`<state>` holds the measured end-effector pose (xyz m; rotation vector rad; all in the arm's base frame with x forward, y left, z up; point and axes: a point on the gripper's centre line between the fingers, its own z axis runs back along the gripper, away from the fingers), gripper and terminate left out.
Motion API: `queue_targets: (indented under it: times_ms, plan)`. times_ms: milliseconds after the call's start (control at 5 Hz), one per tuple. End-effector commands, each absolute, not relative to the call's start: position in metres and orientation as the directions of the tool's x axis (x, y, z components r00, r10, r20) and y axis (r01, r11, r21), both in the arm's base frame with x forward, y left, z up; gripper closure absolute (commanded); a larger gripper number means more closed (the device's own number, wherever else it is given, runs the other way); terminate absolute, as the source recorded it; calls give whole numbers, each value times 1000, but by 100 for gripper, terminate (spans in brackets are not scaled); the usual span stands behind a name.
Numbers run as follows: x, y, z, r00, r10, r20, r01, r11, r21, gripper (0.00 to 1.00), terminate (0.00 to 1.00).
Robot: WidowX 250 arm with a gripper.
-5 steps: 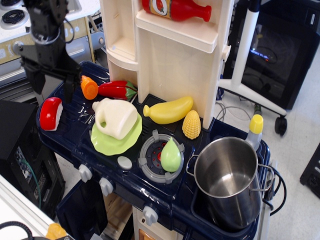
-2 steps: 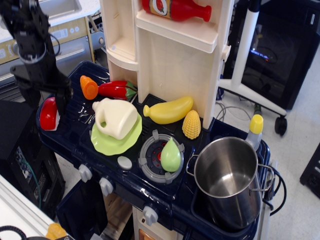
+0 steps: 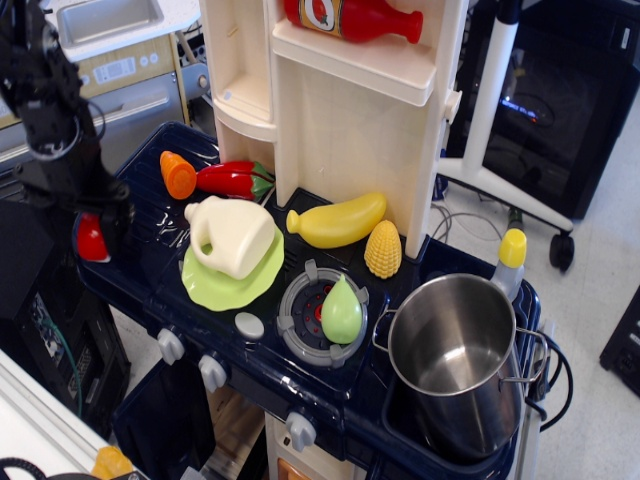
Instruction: Put sushi in pot or pan
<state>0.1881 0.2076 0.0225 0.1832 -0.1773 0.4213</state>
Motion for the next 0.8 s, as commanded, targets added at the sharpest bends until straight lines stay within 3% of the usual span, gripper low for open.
queue_targets:
  times_ms: [0, 200, 400, 600]
  plan:
    - [191, 203, 32, 888, 382, 255, -427, 892, 151, 100, 0]
    - [191, 168, 70, 895, 361, 263, -408, 900, 154, 100, 0]
    - [194, 121, 102, 933, 286, 218, -308, 949, 71, 100, 0]
    - [209, 76, 110, 916, 345, 202, -339, 938, -68, 100, 0]
